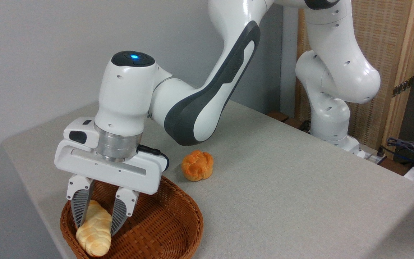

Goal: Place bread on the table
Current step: 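Lower the gripper around the braided roll and close on it, then lift the braided roll out of the basket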

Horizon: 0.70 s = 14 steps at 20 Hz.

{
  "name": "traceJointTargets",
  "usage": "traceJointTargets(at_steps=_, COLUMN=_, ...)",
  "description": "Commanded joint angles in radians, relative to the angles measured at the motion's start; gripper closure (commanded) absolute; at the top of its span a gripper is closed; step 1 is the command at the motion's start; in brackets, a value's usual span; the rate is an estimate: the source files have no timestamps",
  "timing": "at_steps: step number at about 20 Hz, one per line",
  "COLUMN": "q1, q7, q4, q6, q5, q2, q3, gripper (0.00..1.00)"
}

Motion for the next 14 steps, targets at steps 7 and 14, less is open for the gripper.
traceJointTargets(at_steps=7, q1=0.007, q7=-0.004, q4=0.005, q6=-0.013, q5=0.008, q2=-0.052, q3=-0.006, gripper=0.50)
traceJointTargets(at_steps=14, q1=0.012, q7=0.076, q4=0.003, q6=-0.252, q5=0.008, q2=-0.170, q3=0.008, gripper=0.50)
